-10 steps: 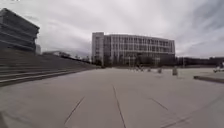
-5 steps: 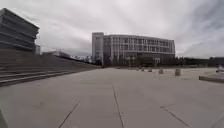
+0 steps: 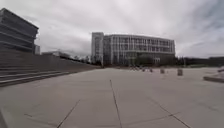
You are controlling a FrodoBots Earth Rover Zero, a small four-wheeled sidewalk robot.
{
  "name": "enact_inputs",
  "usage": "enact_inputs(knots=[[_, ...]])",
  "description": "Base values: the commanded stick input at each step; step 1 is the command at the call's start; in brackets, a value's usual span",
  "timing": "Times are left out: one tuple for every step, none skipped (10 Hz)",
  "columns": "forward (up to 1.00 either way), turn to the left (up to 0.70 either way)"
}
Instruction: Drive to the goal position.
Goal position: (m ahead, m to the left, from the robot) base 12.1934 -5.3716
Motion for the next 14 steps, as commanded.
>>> enact_inputs(knots=[[0.7, 0.0], [0.7, 0.0], [0.7, 0.0], [0.7, 0.0], [0.7, 0.0], [0.7, 0.0], [0.7, 0.0], [0.7, 0.0], [0.7, 0.0], [0.7, 0.0], [0.7, 0.0], [0.7, 0.0], [0.7, 0.0], [0.7, 0.0]])
